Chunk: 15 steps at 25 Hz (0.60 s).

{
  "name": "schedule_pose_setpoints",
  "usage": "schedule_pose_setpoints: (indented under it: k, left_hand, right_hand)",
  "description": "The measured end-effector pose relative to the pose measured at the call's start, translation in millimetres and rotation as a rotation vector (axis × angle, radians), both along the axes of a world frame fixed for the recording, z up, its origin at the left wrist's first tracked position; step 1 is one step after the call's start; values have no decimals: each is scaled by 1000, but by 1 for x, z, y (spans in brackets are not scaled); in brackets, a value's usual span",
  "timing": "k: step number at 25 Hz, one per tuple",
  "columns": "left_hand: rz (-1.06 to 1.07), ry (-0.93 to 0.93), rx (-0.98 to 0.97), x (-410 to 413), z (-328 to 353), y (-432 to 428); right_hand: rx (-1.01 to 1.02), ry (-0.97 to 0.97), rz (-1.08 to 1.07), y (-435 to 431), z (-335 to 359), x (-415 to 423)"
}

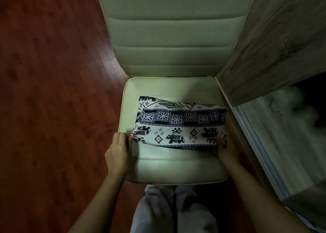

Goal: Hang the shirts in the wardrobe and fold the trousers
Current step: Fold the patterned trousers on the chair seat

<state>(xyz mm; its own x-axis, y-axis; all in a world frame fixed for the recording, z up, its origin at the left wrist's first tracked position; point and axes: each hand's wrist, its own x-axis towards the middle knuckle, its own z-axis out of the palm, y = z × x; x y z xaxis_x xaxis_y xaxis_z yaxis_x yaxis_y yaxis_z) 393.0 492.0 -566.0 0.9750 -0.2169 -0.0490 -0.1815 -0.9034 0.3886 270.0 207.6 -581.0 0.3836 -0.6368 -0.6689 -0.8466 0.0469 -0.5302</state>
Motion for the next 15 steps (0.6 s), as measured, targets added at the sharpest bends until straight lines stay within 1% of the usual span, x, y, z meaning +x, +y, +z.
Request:
schedule_pose_setpoints:
  k: [2, 3, 6, 7, 8, 9, 10, 11, 12, 13, 14, 15]
  left_hand:
    - [44, -26, 24, 6, 0, 6]
    - [57, 2, 12, 5, -3, 5]
    - [113, 192, -132, 0, -8, -11]
    - [147, 212, -174, -1, -7, -18]
    - [188, 191, -208, 0, -4, -27]
    - [225, 138, -231, 4, 2, -37]
    - [240, 84, -244, 8, 10, -49]
    - [208, 49, -230, 12, 14, -61]
    - [106, 24, -160, 13, 14, -71]
    - [-48, 7, -22, 13, 10, -77]
    - [-201, 17, 123, 12, 2, -77]
    - [-300, 76, 236, 12, -7, -74]
  right_hand:
    - [30, -3, -11, -1, -4, -2]
    - [41, -1, -10, -1, -6, -3]
    - [65, 25, 43, 1, -7, -7]
    - [57, 5, 50, 1, -7, -7]
    - [-1, -27, 48, 1, -6, -8]
    - [-103, -56, 58, -1, -5, -7]
    - [-233, -68, 76, -2, -1, -3]
    - [-370, -93, 115, -4, 1, 1]
    - [-491, -109, 191, -3, 3, 6]
    - [-572, -95, 308, -2, 3, 12]
    - [-581, -46, 437, 2, 4, 17]
    - [-529, 19, 540, 6, 1, 20]
